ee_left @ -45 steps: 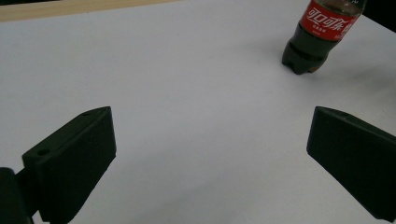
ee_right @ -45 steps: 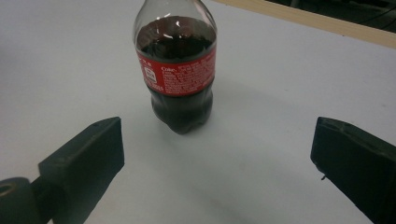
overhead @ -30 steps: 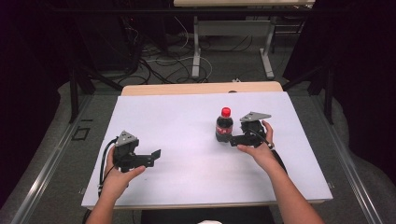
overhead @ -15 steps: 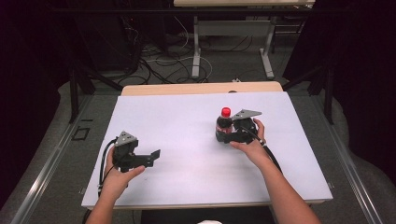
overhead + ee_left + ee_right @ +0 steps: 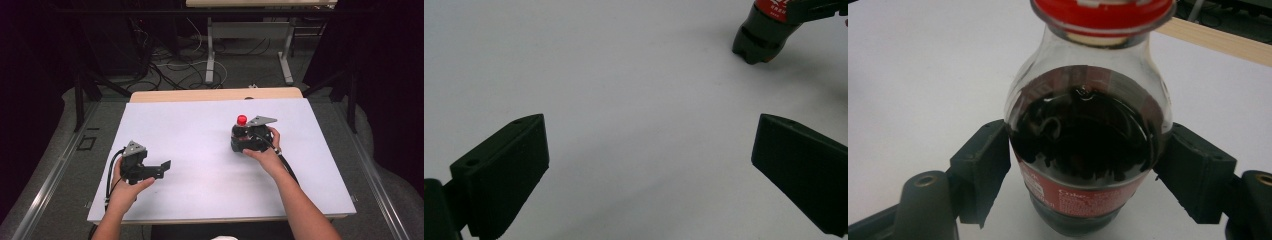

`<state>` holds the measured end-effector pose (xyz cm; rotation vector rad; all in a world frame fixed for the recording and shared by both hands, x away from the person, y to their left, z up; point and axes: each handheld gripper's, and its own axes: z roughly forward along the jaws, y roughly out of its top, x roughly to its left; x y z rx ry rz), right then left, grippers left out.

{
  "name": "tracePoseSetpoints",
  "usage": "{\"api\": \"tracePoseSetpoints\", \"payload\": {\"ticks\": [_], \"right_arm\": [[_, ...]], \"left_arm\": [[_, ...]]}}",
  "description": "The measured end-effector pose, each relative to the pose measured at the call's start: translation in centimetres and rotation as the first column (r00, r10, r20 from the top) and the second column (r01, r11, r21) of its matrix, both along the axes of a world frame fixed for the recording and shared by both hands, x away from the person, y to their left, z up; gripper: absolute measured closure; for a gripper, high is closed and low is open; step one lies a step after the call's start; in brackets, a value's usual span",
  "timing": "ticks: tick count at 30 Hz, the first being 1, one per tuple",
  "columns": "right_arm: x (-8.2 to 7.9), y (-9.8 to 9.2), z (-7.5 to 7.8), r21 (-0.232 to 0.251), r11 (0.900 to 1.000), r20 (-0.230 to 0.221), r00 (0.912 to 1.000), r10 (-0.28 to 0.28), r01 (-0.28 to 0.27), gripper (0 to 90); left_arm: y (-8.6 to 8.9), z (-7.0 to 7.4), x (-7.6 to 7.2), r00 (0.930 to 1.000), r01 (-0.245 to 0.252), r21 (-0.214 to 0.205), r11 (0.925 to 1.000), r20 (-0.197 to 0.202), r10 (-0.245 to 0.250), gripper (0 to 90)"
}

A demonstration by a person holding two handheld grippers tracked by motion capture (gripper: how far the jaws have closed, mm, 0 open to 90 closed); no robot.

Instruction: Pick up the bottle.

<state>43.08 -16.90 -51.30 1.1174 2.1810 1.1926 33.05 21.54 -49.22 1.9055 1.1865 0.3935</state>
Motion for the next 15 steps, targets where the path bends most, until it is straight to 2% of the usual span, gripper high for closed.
{"api": "tracePoseSetpoints", "payload": {"ticks": [3,15], "right_arm": [[0.12,-0.03,-0.15,-0.02,0.9998,0.003,1.0,0.001,-0.001,27.4],[0.2,0.01,-0.25,-0.006,1.0,0.002,1.0,0.004,-0.004,28.2]], "left_arm": [[-0.05,-0.09,0.02,1.0,-0.006,-0.005,1.0,0.007,0.006,2.2],[-0.03,-0.14,0.05,1.0,0.0,0.014,0.9999,-0.003,0.0,2.2]]}}
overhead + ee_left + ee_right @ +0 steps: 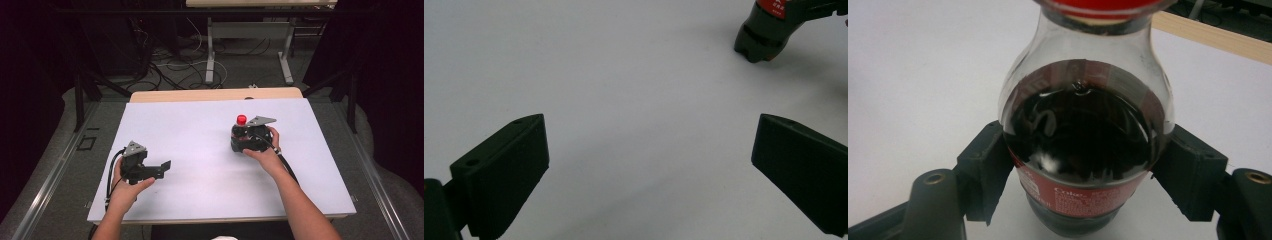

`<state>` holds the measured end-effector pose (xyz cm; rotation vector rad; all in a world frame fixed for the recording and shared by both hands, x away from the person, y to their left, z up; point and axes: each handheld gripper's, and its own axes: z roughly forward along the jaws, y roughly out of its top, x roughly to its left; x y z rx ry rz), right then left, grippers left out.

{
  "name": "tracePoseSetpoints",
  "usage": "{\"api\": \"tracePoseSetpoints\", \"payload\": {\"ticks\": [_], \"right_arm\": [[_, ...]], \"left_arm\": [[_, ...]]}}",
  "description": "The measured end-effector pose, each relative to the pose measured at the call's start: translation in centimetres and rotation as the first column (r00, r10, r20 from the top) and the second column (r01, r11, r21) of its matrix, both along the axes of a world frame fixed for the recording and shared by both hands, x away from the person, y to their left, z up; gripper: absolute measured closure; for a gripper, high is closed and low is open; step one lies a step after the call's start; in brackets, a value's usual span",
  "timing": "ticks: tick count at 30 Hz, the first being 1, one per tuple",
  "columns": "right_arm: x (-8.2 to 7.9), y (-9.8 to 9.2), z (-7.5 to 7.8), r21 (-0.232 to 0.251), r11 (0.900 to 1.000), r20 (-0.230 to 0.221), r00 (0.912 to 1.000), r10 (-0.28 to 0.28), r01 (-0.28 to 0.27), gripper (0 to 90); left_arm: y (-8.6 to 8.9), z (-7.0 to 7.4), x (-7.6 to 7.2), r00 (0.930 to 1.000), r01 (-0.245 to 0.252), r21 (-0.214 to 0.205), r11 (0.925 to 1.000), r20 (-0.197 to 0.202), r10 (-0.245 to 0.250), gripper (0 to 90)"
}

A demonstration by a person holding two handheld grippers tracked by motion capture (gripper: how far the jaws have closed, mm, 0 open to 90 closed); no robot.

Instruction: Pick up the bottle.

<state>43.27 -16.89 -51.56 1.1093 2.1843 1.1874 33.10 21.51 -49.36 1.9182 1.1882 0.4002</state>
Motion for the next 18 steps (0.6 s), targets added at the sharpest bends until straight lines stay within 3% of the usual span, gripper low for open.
{"api": "tracePoseSetpoints", "payload": {"ticks": [9,14,18], "right_arm": [[0.01,-0.05,0.0,-0.004,0.9999,0.007,0.9999,0.01,-0.01,29.3],[-0.09,-0.1,0.11,-0.016,0.9999,0.008,1.0,0.003,-0.003,30.2],[-0.38,0.04,0.27,-0.018,0.9995,-0.004,0.9997,0.025,-0.025,30.4]], "left_arm": [[-0.02,-0.21,0.08,1.0,0.007,0.007,0.9999,-0.001,-0.007,2.2],[-0.12,-0.36,0.08,1.0,-0.009,-0.012,0.9999,-0.004,0.009,2.2],[0.12,-0.35,0.09,1.0,0.004,0.012,0.9999,-0.005,-0.004,2.2]]}}
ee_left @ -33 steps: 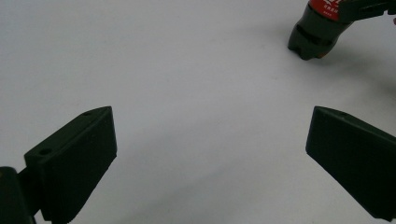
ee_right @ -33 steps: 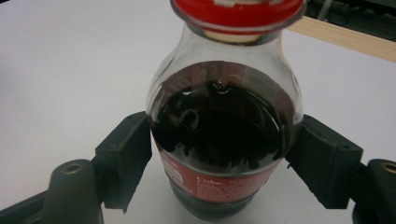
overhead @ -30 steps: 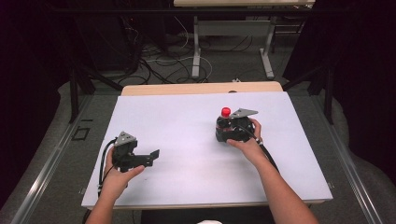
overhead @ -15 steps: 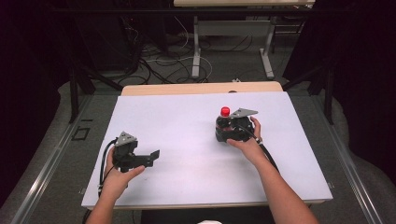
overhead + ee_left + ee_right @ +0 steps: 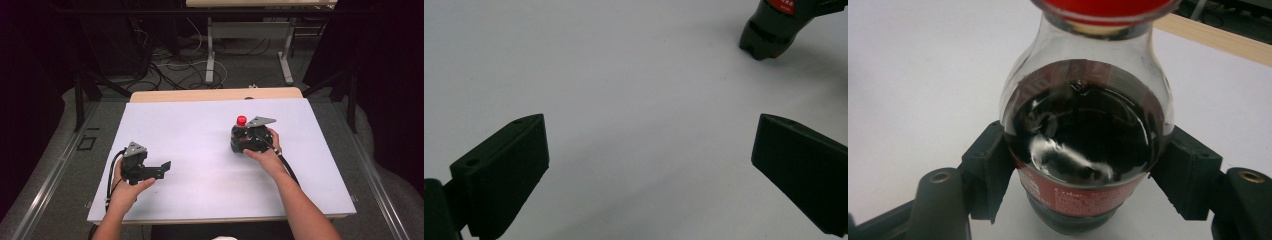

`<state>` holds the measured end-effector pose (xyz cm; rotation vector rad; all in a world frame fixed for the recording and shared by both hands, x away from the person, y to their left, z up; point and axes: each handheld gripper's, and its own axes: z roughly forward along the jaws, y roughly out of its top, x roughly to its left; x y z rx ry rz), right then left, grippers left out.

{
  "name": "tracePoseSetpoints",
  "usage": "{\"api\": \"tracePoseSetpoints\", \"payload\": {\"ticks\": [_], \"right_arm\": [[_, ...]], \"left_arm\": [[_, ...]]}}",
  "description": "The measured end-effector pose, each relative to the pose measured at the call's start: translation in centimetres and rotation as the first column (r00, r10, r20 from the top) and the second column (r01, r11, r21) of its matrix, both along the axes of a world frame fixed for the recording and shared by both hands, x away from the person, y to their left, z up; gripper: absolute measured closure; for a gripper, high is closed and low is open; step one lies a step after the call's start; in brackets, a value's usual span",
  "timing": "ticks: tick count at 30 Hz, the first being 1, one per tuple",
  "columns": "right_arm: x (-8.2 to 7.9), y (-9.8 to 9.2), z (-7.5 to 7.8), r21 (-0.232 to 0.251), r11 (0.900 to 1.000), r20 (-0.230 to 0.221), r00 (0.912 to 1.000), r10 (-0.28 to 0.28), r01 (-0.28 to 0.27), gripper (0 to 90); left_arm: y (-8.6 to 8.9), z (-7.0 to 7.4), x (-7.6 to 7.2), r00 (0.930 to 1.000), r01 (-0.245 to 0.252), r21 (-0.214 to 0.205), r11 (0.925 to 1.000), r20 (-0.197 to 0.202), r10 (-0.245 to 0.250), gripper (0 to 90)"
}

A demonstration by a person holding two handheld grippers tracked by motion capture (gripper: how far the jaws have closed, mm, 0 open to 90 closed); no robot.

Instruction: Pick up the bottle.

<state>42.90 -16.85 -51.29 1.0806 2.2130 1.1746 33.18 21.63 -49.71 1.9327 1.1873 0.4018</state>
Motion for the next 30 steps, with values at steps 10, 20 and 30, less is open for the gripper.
{"api": "tracePoseSetpoints", "payload": {"ticks": [10,20,30], "right_arm": [[-2.6,0.9,1.0,-0.02,0.9965,-0.01,0.9967,0.081,-0.081,30.6],[-5.7,1.1,1.9,0.003,0.9902,-0.03,0.9897,0.14,-0.14,30.5],[-8.6,2.1,2.5,-0.023,0.9754,-0.02,0.9755,0.219,-0.219,30.5]], "left_arm": [[-0.4,0.0,-0.1,1.0,0.004,-0.004,1.0,0.005,-0.004,2.9],[-1.1,0.3,-0.3,0.9992,0.033,-0.009,0.9994,0.024,-0.033,2.9],[-1.9,1.0,-0.6,0.997,0.061,-0.018,0.998,0.049,-0.06,3.7]]}}
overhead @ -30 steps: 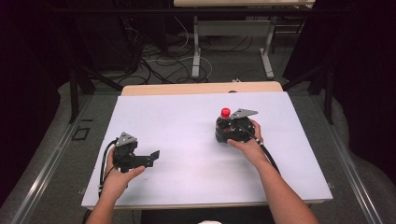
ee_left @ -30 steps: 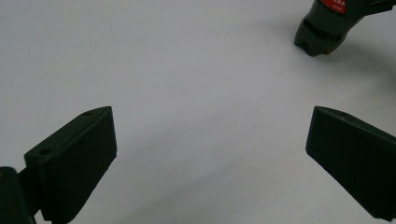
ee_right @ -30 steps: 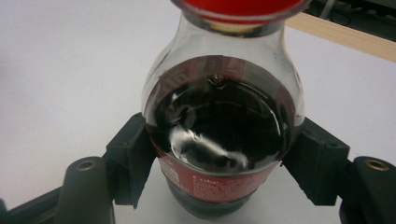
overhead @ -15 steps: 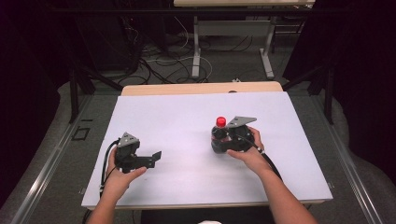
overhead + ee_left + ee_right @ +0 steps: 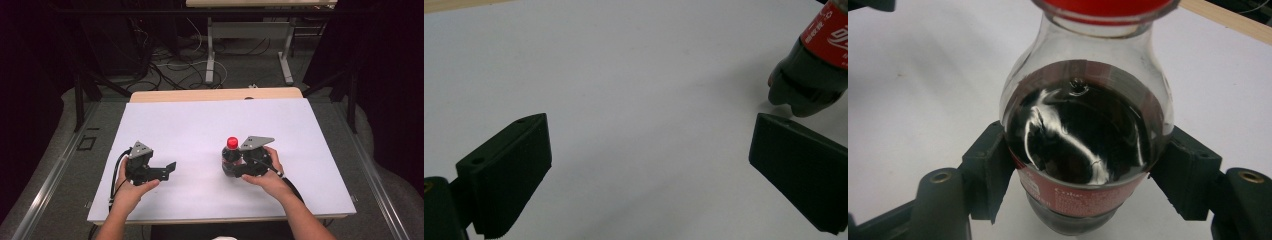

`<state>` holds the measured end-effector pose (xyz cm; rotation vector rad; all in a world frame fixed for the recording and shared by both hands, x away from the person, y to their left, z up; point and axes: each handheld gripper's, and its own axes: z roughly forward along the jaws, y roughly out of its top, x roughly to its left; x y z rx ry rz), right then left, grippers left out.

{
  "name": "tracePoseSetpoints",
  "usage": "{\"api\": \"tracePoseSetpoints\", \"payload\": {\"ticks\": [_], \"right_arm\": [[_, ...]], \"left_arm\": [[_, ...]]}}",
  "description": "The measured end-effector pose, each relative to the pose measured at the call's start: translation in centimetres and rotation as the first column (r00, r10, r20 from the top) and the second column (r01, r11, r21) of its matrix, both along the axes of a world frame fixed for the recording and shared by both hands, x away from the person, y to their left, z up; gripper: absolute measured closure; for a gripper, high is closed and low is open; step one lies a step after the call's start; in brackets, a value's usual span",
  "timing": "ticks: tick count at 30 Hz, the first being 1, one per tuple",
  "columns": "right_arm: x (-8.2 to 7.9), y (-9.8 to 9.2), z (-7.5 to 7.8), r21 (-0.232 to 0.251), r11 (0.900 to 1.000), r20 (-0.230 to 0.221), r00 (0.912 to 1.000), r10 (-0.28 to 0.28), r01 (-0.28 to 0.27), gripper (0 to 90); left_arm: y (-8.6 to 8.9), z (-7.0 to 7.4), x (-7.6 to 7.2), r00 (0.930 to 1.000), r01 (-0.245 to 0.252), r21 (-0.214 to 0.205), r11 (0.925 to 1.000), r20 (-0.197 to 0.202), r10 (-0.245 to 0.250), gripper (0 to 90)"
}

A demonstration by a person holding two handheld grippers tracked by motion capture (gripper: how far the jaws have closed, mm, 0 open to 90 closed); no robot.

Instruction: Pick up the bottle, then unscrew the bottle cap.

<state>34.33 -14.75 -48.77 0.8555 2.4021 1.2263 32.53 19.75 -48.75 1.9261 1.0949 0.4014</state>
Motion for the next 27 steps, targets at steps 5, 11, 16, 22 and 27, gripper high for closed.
{"api": "tracePoseSetpoints", "payload": {"ticks": [5,11,16,22,27], "right_arm": [[-0.7,0.4,0.2,-0.005,0.9994,-0.015,0.9993,0.034,-0.034,30.5],[-1.5,1.0,0.2,0.003,0.9978,-0.002,0.9978,0.067,-0.067,30.4],[-2.0,1.3,0.2,0.011,0.9977,0.003,0.9978,0.067,-0.067,30.4],[-2.3,1.4,0.0,0.012,0.9965,-0.003,0.9966,0.083,-0.083,30.4],[-2.5,1.5,0.0,0.013,0.9961,0.001,0.9962,0.087,-0.087,30.4]], "left_arm": [[-1.0,1.2,-0.4,0.9977,0.066,0.008,0.9978,0.012,-0.066,3.7],[-3.2,3.0,-1.0,0.9859,0.167,-0.01,0.9859,0.016,-0.167,3.7],[-5.2,4.5,-1.2,0.969,0.247,-0.047,0.9679,0.018,-0.246,4.4],[-7.1,5.9,-1.0,0.958,0.285,-0.028,0.9582,0.045,-0.283,17.4],[-8.4,7.1,-0.7,0.948,0.316,-0.026,0.9485,0.05,-0.314,22.9]]}}
